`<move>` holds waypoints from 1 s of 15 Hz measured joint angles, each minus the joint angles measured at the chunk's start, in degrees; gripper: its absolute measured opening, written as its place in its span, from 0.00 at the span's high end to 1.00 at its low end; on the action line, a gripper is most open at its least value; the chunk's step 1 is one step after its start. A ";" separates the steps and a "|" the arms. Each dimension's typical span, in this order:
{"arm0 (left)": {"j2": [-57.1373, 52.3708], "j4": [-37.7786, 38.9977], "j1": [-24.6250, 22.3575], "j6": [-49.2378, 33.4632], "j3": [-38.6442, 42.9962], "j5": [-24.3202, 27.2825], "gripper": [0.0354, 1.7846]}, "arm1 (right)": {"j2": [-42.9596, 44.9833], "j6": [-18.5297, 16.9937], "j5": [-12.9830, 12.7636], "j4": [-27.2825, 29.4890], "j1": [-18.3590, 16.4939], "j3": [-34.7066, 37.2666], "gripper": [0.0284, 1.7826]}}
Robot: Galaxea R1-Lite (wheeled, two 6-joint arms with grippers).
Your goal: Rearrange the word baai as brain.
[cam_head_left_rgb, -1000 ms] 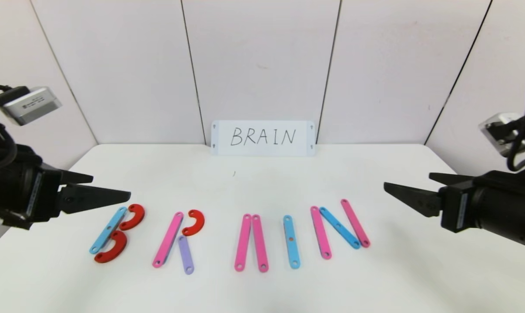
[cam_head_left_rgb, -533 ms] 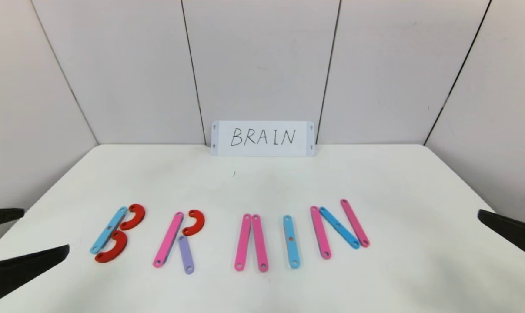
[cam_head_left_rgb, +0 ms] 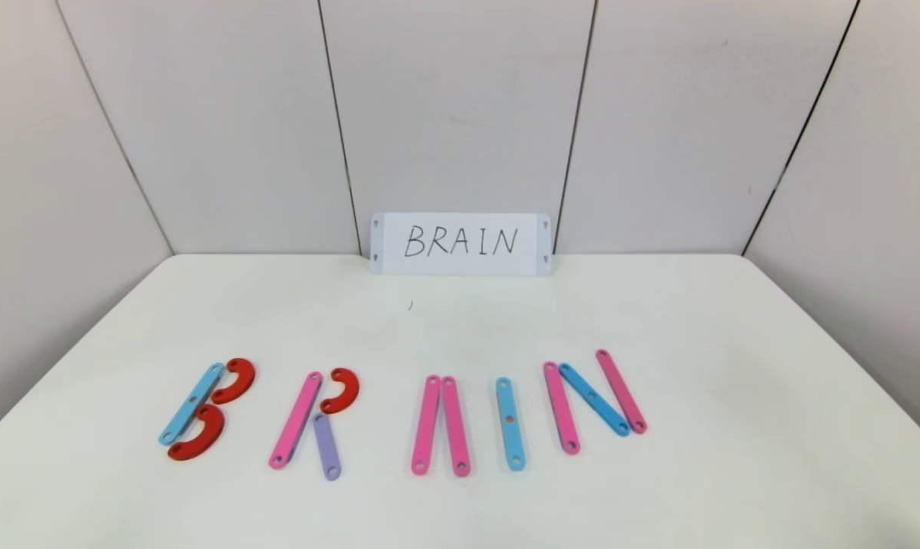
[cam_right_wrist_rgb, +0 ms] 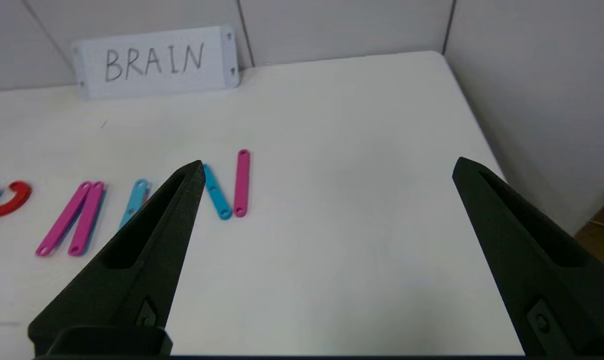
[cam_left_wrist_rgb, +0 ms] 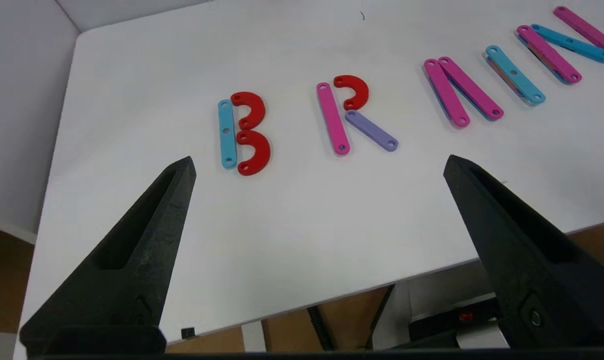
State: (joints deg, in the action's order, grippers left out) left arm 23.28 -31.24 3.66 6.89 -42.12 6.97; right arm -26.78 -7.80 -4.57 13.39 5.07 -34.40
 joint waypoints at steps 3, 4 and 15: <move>-6.06 -2.57 -0.90 -0.24 0.20 -3.01 0.02 | 6.52 0.17 0.59 1.38 -7.02 -0.38 0.03; -7.74 -3.27 -1.43 -0.26 0.23 -3.28 0.02 | 8.02 0.00 0.06 1.38 -7.90 -0.22 0.03; -21.81 4.07 -3.08 -0.39 9.26 -4.96 0.02 | 21.82 5.66 5.73 -1.27 -5.47 9.24 0.03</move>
State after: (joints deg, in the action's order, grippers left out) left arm 1.48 -27.17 0.57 6.50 -32.85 2.01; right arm -4.96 -2.15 1.16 12.12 -0.40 -25.16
